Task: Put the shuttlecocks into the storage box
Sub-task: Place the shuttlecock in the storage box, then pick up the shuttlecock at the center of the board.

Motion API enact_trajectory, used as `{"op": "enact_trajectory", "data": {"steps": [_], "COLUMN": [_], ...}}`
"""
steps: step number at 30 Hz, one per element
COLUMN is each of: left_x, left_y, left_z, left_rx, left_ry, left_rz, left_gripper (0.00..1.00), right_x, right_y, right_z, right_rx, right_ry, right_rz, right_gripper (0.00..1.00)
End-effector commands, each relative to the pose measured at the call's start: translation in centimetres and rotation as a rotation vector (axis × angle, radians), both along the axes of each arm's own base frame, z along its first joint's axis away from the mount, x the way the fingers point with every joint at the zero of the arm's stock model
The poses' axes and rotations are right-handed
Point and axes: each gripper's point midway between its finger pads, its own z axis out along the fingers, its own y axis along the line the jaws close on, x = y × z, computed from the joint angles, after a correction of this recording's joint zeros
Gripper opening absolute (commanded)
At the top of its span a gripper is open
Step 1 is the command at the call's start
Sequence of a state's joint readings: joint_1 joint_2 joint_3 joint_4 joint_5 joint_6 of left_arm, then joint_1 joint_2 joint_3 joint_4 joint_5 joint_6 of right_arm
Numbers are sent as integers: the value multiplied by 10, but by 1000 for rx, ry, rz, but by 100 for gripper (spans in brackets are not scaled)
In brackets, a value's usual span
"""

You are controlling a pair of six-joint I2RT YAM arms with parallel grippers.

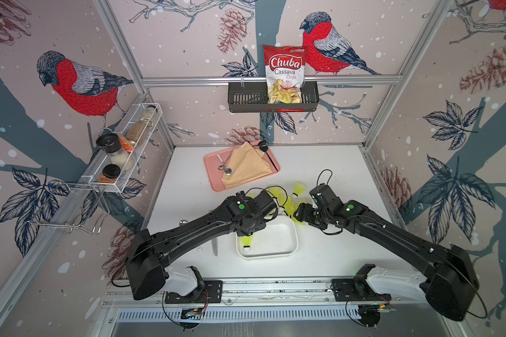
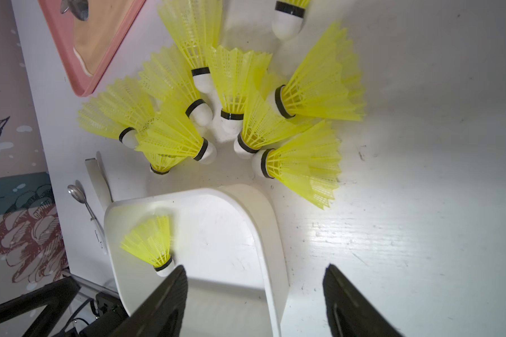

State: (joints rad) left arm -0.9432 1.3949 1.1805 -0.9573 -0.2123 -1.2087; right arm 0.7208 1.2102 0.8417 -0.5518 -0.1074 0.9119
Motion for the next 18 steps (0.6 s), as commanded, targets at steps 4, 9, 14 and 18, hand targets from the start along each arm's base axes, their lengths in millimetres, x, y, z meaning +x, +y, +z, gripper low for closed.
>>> {"op": "enact_trajectory", "data": {"steps": [4, 9, 14, 18], "left_x": [46, 62, 67, 65], "left_y": [-28, -45, -52, -65], "left_z": [42, 50, 47, 41], "left_rx": [-113, -258, -318, -373], "left_ry": [-197, -274, -309, -304], "left_rz": [-210, -319, -369, -418], "left_gripper": [49, 48, 48, 48], "right_x": [8, 17, 23, 28], "right_y": [13, 15, 20, 24], "right_z": [-8, -28, -39, -46], "right_rx": [136, 150, 201, 224], "right_ry": [111, 202, 260, 297], "right_rz": [-209, -332, -434, -483], "right_gripper": [70, 68, 64, 64]}}
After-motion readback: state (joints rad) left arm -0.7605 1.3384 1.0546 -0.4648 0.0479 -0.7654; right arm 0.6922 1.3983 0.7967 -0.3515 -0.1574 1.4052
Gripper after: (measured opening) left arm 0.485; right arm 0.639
